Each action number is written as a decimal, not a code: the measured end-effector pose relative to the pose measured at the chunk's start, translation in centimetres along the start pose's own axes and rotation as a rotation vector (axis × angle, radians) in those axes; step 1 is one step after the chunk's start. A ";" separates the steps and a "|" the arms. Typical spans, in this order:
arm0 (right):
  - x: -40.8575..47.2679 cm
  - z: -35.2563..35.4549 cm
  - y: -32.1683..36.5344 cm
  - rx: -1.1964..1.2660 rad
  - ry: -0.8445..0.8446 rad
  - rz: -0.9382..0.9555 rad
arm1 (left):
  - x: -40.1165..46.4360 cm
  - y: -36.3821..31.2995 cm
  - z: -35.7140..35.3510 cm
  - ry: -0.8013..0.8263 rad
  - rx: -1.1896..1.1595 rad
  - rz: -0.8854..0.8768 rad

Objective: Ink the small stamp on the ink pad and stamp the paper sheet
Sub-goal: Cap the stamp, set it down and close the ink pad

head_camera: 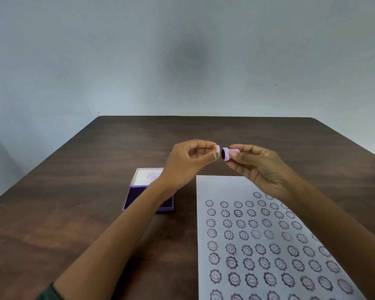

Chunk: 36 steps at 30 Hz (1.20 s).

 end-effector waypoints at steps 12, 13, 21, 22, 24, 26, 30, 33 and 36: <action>0.3 -0.8 0.0 -0.050 -0.002 0.034 | 0.1 0.2 -0.4 -0.010 0.008 -0.025; 0.2 -0.9 0.0 -0.058 -0.006 0.042 | 0.1 0.2 -0.4 -0.013 0.002 -0.023; 0.2 -2.0 0.3 -0.185 -0.024 0.080 | 0.1 0.5 0.0 -0.036 0.018 -0.030; 0.1 -2.1 0.3 -0.203 -0.027 0.081 | 0.1 0.6 0.0 -0.038 0.026 -0.030; 0.1 -2.1 0.4 -0.232 -0.037 0.080 | 0.1 0.7 0.0 -0.035 0.044 -0.025; 0.1 -2.1 0.2 -0.246 -0.048 0.087 | 0.1 0.9 -0.1 -0.020 0.051 -0.012; -0.2 -2.0 -0.7 -0.345 -0.166 0.138 | 0.3 1.0 -0.2 0.050 0.187 0.031; -0.5 -2.5 -2.5 -0.533 -0.281 0.164 | 0.3 1.2 0.4 0.061 0.350 0.052; -1.0 -2.9 -4.5 -0.688 -0.350 0.158 | 0.2 1.2 1.4 0.043 0.537 0.062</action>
Point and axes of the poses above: each hand's wrist, its own x-axis towards the middle knuckle, its own z-axis out of the back of the hand, y = z × x, the point moved 3 cm from there along x, towards the middle knuckle, and after that the axes turned 10 degrees about y, right-handed, at the moved point
